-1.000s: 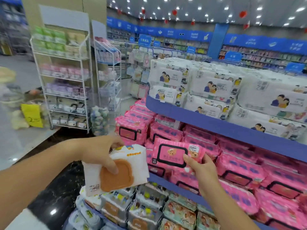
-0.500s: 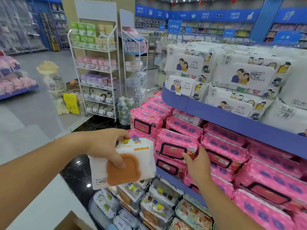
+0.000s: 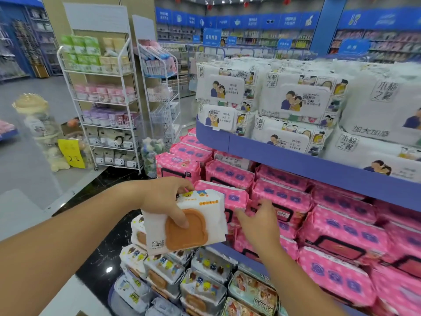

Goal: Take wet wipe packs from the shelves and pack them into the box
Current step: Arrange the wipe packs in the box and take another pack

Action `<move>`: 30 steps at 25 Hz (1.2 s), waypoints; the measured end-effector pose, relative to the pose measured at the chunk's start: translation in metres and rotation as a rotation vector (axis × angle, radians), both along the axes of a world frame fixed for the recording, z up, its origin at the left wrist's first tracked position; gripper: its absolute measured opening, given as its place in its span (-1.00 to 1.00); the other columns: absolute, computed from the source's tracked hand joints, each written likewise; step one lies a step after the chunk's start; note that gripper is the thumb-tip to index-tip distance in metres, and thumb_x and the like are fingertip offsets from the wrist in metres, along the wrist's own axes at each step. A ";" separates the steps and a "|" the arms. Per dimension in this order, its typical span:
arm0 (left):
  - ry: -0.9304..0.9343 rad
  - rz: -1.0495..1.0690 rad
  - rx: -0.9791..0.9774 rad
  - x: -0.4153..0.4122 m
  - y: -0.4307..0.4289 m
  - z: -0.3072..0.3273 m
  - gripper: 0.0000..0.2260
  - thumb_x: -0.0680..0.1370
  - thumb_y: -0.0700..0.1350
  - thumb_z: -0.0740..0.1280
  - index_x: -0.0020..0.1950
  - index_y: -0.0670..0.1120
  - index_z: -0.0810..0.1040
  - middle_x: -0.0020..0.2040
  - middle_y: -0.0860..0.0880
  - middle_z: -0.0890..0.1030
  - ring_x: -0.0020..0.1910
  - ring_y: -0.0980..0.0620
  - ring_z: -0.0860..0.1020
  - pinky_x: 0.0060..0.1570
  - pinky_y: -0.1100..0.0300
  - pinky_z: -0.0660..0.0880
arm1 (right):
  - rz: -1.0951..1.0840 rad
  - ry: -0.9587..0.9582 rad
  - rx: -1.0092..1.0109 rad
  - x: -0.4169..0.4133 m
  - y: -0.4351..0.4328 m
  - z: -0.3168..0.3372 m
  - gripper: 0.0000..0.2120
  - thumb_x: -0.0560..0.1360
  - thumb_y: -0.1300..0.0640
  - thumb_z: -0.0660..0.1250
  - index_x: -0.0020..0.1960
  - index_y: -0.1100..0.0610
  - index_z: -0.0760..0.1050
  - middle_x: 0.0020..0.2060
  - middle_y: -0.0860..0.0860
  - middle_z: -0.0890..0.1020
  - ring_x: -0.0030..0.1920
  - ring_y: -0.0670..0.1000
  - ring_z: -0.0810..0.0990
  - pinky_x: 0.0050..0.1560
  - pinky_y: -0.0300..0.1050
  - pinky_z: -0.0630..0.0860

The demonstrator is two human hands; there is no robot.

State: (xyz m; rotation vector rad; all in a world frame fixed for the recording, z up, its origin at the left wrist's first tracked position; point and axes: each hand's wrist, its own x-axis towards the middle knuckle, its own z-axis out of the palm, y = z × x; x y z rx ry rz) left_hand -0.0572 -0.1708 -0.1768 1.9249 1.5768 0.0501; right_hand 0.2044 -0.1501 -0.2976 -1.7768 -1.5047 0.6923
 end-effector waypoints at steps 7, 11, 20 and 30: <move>-0.221 -0.153 -0.109 0.064 0.013 -0.017 -0.29 0.21 0.21 0.62 0.31 0.17 0.51 0.22 0.11 0.58 0.12 0.12 0.61 0.13 0.06 0.60 | 0.328 0.806 -0.191 0.024 -0.076 0.024 -0.37 0.25 -0.18 0.62 0.26 -0.08 0.53 0.11 -0.06 0.71 0.06 -0.01 0.71 -0.02 -0.05 0.65; -0.252 -0.177 -0.061 0.095 0.007 -0.022 -0.44 0.40 0.23 0.54 0.36 0.20 0.50 0.25 0.17 0.56 0.18 0.17 0.56 0.19 0.08 0.53 | 0.158 0.889 -0.088 0.059 -0.093 0.023 -0.44 0.31 -0.02 0.58 0.25 0.10 0.56 0.05 0.05 0.74 0.02 0.12 0.73 0.00 0.08 0.67; -0.837 0.374 -0.295 0.088 -0.070 -0.074 -0.50 0.45 0.23 0.40 0.30 -0.01 0.60 0.16 -0.04 0.72 0.14 -0.07 0.68 0.09 0.01 0.60 | 0.128 1.007 -0.101 0.061 -0.119 0.001 -0.47 0.38 -0.09 0.43 0.31 0.04 0.50 0.12 0.02 0.71 0.06 0.05 0.71 -0.03 -0.04 0.65; -0.817 0.672 -0.192 -0.080 -0.139 -0.155 -0.67 0.59 0.00 0.36 0.31 -0.07 0.58 0.17 -0.08 0.71 0.17 -0.13 0.67 0.17 -0.07 0.59 | 0.348 0.847 -0.423 -0.096 -0.131 -0.086 -0.36 0.38 -0.15 0.50 0.41 -0.11 0.40 0.24 -0.08 0.63 0.10 -0.06 0.69 0.05 -0.05 0.65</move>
